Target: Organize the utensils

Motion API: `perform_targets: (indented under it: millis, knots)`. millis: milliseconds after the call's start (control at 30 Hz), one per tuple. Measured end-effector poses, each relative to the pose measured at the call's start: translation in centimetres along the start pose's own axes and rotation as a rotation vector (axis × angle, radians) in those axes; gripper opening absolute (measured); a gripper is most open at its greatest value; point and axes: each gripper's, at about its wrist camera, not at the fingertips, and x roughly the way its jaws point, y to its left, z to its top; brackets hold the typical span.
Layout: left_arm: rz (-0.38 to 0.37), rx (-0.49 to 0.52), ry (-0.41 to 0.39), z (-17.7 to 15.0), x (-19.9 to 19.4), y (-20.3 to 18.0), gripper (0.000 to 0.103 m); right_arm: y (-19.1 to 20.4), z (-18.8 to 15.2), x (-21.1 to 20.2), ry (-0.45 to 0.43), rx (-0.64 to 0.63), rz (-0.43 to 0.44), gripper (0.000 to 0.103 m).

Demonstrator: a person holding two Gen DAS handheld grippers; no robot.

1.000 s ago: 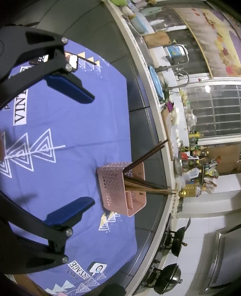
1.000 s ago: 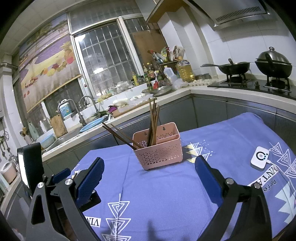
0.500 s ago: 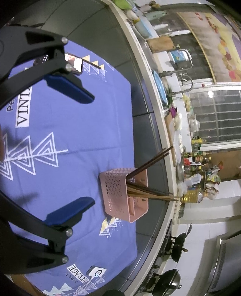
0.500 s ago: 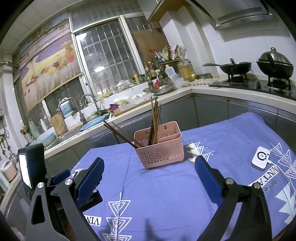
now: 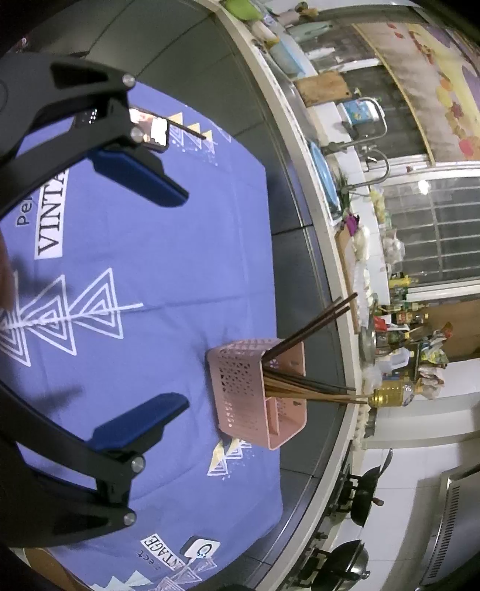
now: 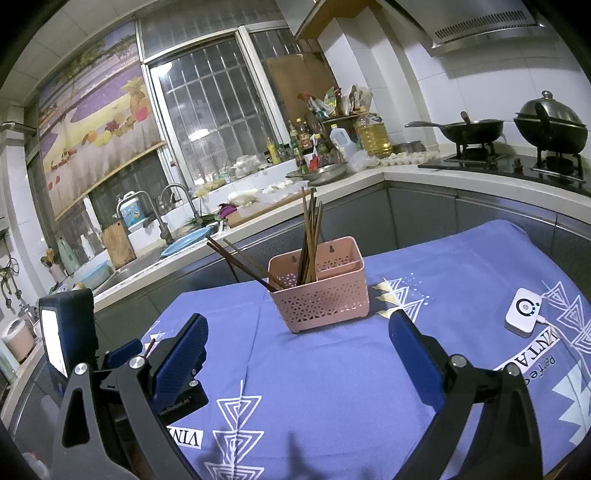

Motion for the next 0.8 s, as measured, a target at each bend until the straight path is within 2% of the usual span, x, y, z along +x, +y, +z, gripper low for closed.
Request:
perform_targets:
  millis: [800]
  knots:
    - [0.004,0.021,0.007,-0.45,0.22,-0.29,0.097,-0.09,0.29,0.05,0.004,0.001,0.000,0.097]
